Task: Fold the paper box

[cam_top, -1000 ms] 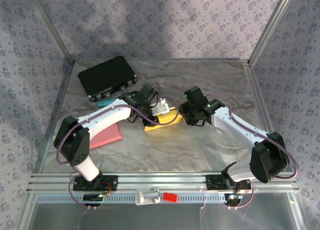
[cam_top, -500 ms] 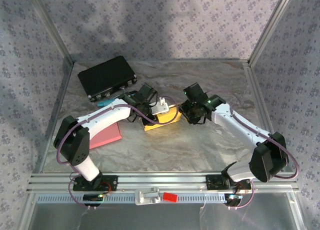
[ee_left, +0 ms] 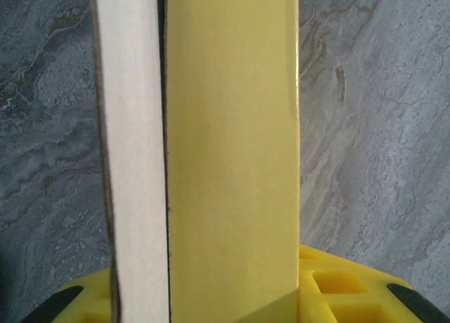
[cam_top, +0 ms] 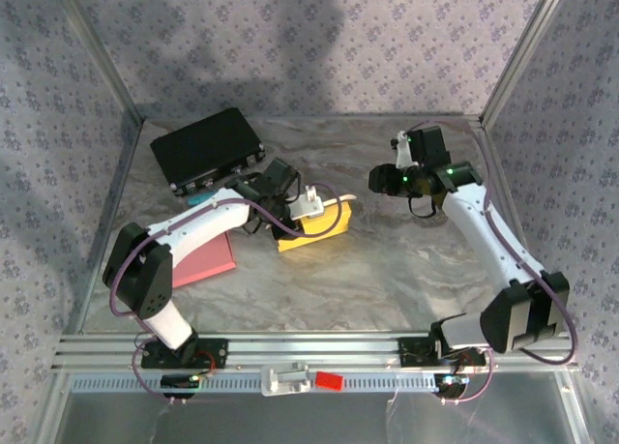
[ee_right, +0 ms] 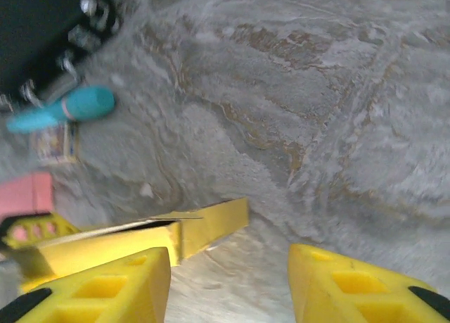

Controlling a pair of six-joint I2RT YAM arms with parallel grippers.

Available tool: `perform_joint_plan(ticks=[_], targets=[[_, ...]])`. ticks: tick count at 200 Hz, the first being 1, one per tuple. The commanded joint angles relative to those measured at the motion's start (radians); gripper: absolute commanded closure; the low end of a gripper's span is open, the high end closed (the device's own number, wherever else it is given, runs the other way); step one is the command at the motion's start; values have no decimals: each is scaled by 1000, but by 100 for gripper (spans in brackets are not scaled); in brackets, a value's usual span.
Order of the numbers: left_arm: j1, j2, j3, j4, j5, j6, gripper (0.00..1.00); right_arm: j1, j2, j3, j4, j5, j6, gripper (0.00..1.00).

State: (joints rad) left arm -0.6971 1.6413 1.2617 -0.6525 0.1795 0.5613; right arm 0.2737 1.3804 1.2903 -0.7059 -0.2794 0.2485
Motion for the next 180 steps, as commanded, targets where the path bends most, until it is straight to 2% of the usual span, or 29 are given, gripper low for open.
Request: perform_joint_plan(ticks=[1, 25, 41, 105, 133, 180], targets=[[19, -22, -5, -67, 35, 58, 66, 7, 24, 4, -10, -184, -360, 55], [49, -38, -13, -101, 87, 93, 66, 21, 76, 46, -107, -208, -529, 57], [65, -47, -21, -115, 113, 116, 66, 27, 95, 52, -125, -216, -588, 58], [80, -43, -2, -150, 139, 146, 67, 94, 201, 115, -171, -214, -662, 57], [83, -45, -5, -147, 141, 144, 67, 106, 256, 164, -194, -265, -675, 56], [83, -44, -3, -149, 144, 137, 67, 120, 297, 188, -199, -245, -666, 62]])
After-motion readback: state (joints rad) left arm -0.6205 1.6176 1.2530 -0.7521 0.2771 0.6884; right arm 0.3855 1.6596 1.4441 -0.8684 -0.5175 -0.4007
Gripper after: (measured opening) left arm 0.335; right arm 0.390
